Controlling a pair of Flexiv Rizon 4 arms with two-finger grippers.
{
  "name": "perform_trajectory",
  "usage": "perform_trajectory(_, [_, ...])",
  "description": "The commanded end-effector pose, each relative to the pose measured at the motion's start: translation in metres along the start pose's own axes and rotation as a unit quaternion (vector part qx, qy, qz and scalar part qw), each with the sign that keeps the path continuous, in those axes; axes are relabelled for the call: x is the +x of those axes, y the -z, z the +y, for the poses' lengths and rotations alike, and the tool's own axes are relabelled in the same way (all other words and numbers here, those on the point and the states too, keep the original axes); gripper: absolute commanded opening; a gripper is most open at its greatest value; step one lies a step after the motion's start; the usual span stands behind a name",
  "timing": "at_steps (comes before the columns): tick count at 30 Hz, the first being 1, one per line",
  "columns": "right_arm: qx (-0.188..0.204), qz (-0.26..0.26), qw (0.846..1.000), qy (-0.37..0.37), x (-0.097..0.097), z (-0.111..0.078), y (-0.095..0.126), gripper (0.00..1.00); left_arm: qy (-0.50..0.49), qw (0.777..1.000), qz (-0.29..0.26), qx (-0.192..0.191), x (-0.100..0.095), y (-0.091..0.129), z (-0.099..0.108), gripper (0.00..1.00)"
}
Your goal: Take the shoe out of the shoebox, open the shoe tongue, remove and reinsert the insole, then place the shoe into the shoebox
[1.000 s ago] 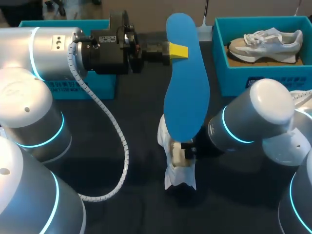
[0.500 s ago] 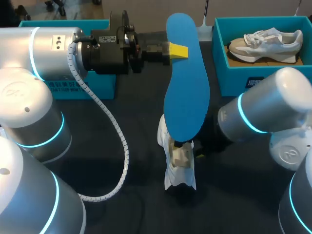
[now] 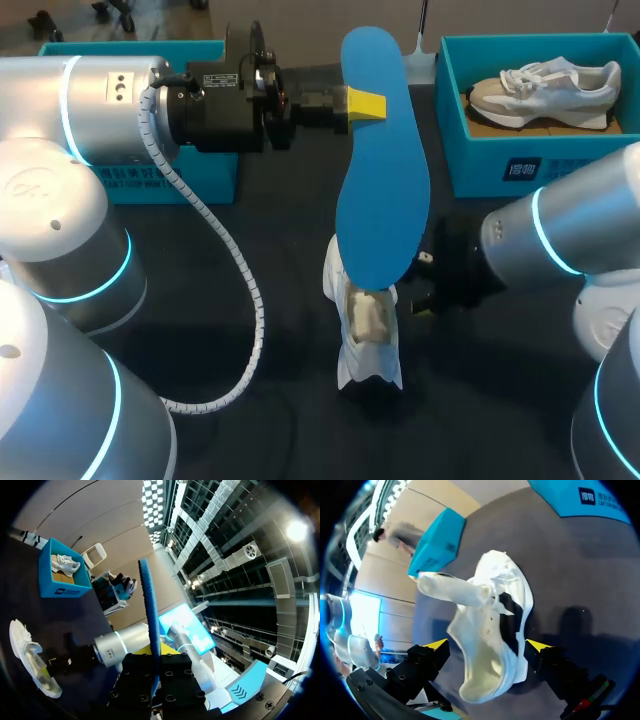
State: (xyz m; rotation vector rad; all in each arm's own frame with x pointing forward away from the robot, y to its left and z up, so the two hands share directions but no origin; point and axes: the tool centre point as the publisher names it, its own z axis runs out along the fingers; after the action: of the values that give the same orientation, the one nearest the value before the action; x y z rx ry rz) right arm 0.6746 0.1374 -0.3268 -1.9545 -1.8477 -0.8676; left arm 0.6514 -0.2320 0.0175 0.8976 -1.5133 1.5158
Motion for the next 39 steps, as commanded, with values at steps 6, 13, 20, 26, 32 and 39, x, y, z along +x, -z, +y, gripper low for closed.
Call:
perform_trajectory(6, [0.012,0.122,0.992,0.01,0.002,0.005,0.039,1.0,0.0,1.0,0.0,0.001,0.0,0.0,0.002,0.0])
perform_trajectory(13, [0.005,0.165,0.986,-0.004,0.003,0.008,0.045,1.0,0.0,1.0,0.0,0.001,0.0,0.0,0.002,0.0])
perform_trajectory(20, [0.005,0.165,0.986,-0.004,0.003,0.008,0.045,1.0,0.0,1.0,0.0,0.001,0.0,0.0,0.002,0.0])
perform_trajectory(26, [0.005,0.165,0.986,-0.004,0.003,0.008,0.045,1.0,0.0,1.0,0.0,0.001,0.0,0.0,0.002,0.0])
perform_trajectory(32, [0.005,0.165,0.986,-0.004,0.003,0.008,0.045,1.0,0.0,1.0,0.0,0.001,0.0,0.0,0.002,0.0])
perform_trajectory(39, [0.012,0.192,0.981,-0.029,0.016,0.01,0.046,1.0,0.0,1.0,0.0,0.001,0.0,0.0,0.002,0.0])
